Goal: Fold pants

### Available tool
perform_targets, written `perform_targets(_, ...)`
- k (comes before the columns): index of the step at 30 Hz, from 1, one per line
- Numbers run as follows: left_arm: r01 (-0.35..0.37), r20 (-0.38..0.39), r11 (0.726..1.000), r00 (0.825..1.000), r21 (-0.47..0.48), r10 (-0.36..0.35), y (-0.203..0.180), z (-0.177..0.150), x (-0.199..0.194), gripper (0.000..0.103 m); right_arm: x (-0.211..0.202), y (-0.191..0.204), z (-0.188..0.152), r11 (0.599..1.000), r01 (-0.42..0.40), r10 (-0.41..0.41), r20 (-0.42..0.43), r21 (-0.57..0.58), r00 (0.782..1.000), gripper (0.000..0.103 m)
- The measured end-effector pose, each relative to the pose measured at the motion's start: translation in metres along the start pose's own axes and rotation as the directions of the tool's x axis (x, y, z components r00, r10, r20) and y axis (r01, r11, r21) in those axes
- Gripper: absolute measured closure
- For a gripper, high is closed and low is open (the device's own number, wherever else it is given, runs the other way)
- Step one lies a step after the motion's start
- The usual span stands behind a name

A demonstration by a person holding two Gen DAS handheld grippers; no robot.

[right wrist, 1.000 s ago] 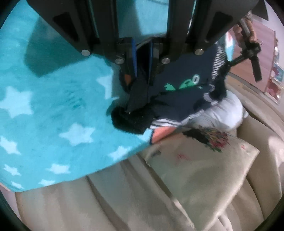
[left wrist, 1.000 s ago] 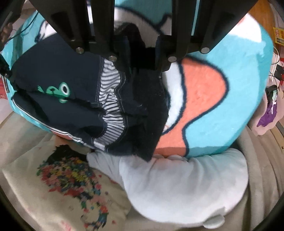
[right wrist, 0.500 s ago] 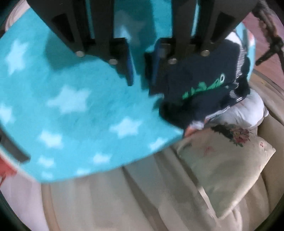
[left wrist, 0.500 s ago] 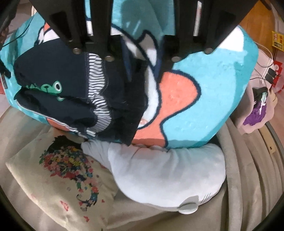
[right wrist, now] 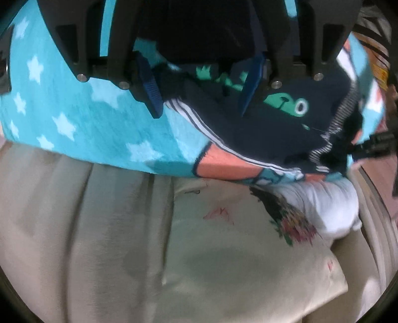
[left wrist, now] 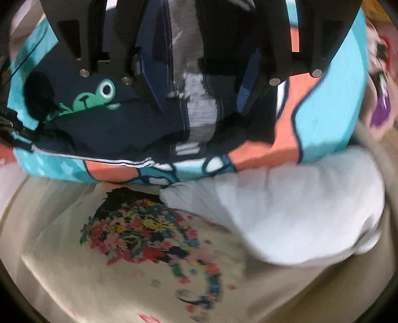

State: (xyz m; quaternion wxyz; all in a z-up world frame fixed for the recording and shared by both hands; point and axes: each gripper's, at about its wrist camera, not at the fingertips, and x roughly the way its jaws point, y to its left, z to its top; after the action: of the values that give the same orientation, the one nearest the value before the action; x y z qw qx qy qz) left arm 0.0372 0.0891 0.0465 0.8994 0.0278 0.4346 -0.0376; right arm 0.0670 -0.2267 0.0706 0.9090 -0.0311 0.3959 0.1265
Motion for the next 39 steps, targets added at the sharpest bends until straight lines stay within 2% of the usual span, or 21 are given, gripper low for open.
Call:
perform_targets(2, -0.019, 0.007, 0.999, 1.000, 0.049, 0.018, -0.006, 0.010, 0.008, 0.040, 0.011, 0.002, 0.003, 1.000, 0.009, -0.010, -0.021, -0.027, 1.000, 0.041)
perform_targets(8, 0.059, -0.012, 0.984, 0.998, 0.171, -0.058, -0.022, 0.043, 0.044, 0.039, 0.042, -0.001, 0.012, 0.998, 0.000, -0.006, -0.096, -0.069, 0.995, 0.041)
perform_targets(11, 0.086, -0.058, 0.981, 0.995, 0.176, -0.077, -0.025, 0.051, 0.068, 0.040, 0.055, 0.001, 0.016, 0.997, -0.014, 0.004, -0.130, -0.074, 0.991, 0.041)
perform_targets(17, 0.020, -0.043, 0.985, 0.999, 0.170, -0.013, -0.032, 0.046, 0.086, 0.039, 0.066, -0.001, 0.013, 0.999, -0.039, 0.035, -0.140, -0.023, 0.989, 0.041)
perform_targets(21, -0.036, -0.060, 0.982, 0.997, 0.185, 0.048, -0.039, 0.041, 0.096, 0.034, 0.080, 0.000, 0.012, 0.999, -0.028, 0.025, -0.170, -0.016, 0.985, 0.041)
perform_targets(24, -0.021, -0.075, 0.978, 0.996, 0.205, 0.037, -0.042, 0.040, 0.102, 0.032, 0.083, 0.003, 0.011, 0.999, -0.031, 0.027, -0.187, -0.017, 0.982, 0.041)
perform_targets(27, 0.026, -0.102, 0.976, 0.995, 0.216, -0.004, -0.040, 0.043, 0.105, 0.029, 0.085, 0.008, 0.013, 0.999, -0.029, 0.020, -0.198, -0.041, 0.980, 0.041)
perform_targets(29, 0.068, -0.132, 0.977, 0.990, 0.201, -0.041, -0.034, 0.047, 0.107, 0.030, 0.090, 0.010, 0.015, 0.998, -0.035, 0.024, -0.203, -0.053, 0.979, 0.050)
perform_targets(30, 0.085, -0.142, 0.978, 0.988, 0.190, -0.058, -0.032, 0.048, 0.106, 0.043, 0.091, 0.013, 0.017, 0.997, -0.045, 0.032, -0.208, -0.058, 0.978, 0.066)
perform_targets(31, 0.108, -0.146, 0.979, 0.986, 0.172, -0.083, -0.029, 0.048, 0.104, 0.057, 0.092, 0.014, 0.017, 0.997, -0.057, 0.043, -0.211, -0.058, 0.977, 0.088)
perform_targets(32, 0.123, -0.145, 0.979, 0.984, 0.163, -0.099, -0.029, 0.046, 0.100, 0.084, 0.091, 0.016, 0.017, 0.996, -0.071, 0.058, -0.212, -0.055, 0.976, 0.098)
perform_targets(33, 0.121, -0.140, 0.979, 0.985, 0.167, -0.098, -0.026, 0.045, 0.096, 0.091, 0.089, 0.018, 0.018, 0.995, -0.087, 0.076, -0.211, -0.046, 0.975, 0.100)
perform_targets(36, 0.060, -0.087, 0.974, 0.995, 0.218, -0.041, -0.035, 0.035, 0.078, 0.095, 0.078, 0.024, 0.019, 0.996, -0.059, 0.048, -0.163, -0.063, 0.985, 0.100)
perform_targets(39, 0.051, -0.048, 0.977, 0.998, 0.205, -0.042, -0.035, 0.027, 0.057, 0.095, 0.065, 0.024, 0.019, 0.997, -0.053, 0.046, -0.126, -0.050, 0.991, 0.100)
